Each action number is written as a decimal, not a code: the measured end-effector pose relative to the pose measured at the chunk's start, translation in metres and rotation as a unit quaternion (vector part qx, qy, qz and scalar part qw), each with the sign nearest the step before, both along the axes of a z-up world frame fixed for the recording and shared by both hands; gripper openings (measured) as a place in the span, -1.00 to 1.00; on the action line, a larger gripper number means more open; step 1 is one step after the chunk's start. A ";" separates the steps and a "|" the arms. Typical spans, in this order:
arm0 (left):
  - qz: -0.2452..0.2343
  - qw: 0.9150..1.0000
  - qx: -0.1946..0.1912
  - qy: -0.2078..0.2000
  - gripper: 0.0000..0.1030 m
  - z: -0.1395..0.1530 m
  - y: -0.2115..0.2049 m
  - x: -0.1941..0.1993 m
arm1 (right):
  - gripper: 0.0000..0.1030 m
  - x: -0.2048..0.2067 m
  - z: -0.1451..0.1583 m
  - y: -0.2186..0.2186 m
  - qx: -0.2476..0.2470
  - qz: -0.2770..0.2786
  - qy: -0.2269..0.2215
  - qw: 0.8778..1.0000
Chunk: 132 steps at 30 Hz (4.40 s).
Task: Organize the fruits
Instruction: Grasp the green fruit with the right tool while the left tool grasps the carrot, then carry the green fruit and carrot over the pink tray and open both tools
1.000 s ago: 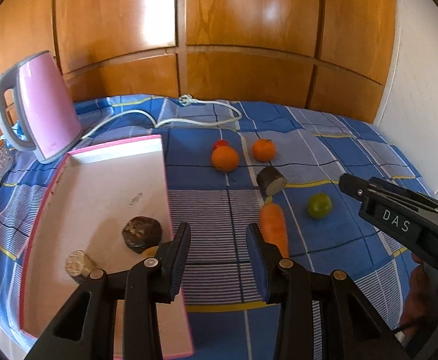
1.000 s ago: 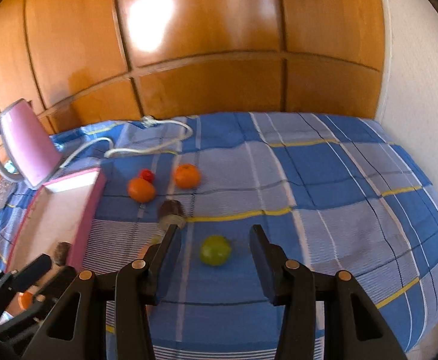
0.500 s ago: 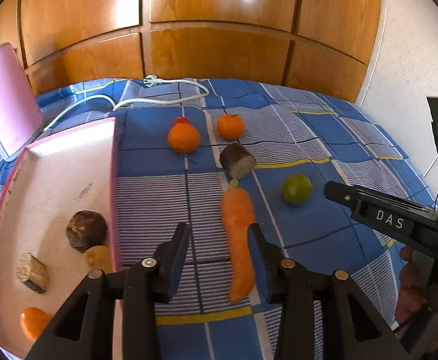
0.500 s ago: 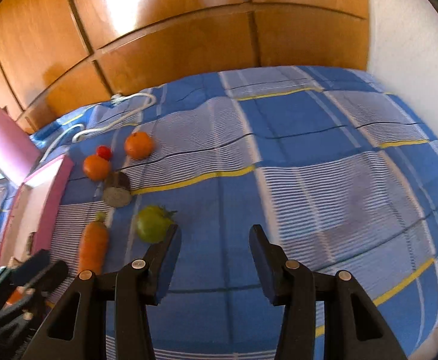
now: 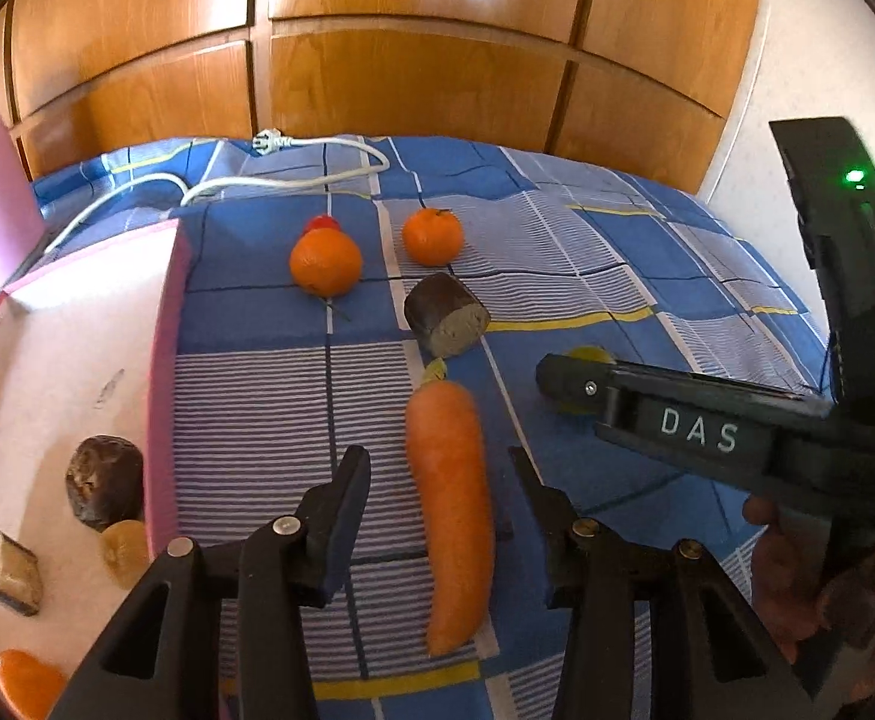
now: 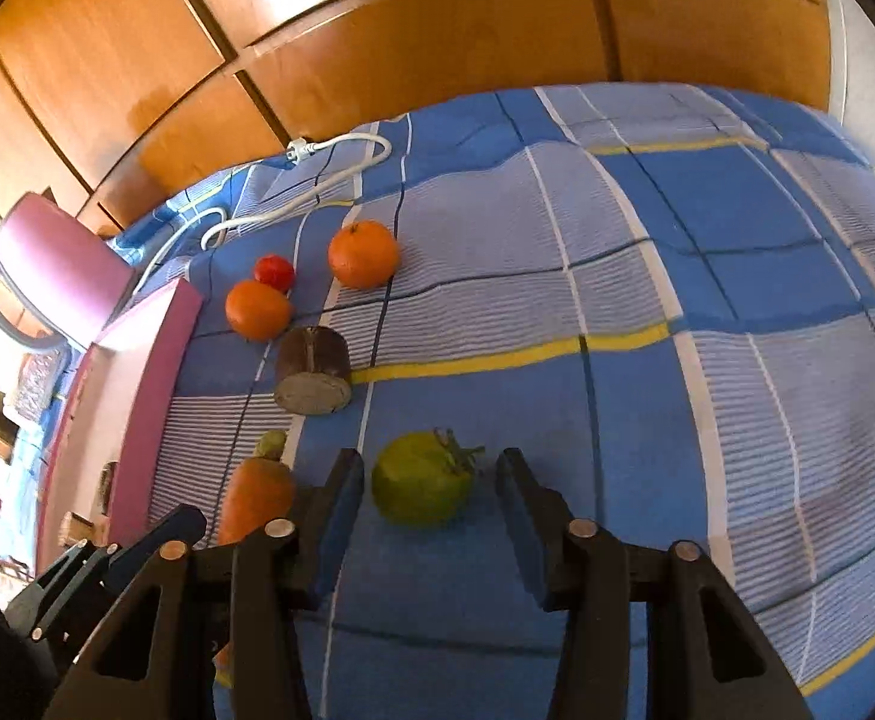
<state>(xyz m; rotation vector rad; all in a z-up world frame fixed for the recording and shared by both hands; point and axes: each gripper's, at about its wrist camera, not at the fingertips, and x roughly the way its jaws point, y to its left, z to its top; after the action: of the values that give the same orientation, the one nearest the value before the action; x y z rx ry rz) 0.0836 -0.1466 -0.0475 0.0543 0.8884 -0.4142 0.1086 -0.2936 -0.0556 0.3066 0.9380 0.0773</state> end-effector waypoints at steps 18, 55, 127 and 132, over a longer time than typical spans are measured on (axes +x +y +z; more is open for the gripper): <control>0.006 1.000 0.013 -0.004 -0.42 -0.014 -0.014 0.011 | -0.33 0.008 -0.001 0.009 -0.049 0.016 0.000 0.999; 0.047 0.996 0.004 -0.072 -0.43 0.042 0.031 -0.045 | -0.36 -0.046 -0.001 0.018 -0.091 0.006 -0.001 0.996; 0.314 0.933 0.049 -0.168 0.22 0.097 0.203 -0.059 | -0.24 -0.041 0.036 0.204 -0.055 0.216 -0.040 0.974; 0.310 0.933 0.050 -0.174 0.32 0.101 0.198 -0.063 | -0.24 -0.042 0.038 0.200 -0.057 0.206 -0.044 0.976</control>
<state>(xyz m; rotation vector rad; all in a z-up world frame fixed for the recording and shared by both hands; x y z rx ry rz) 0.0208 0.0511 0.0537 -0.0587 0.5338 0.2309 0.0669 -0.0935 -0.0174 -0.0013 0.9021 0.4139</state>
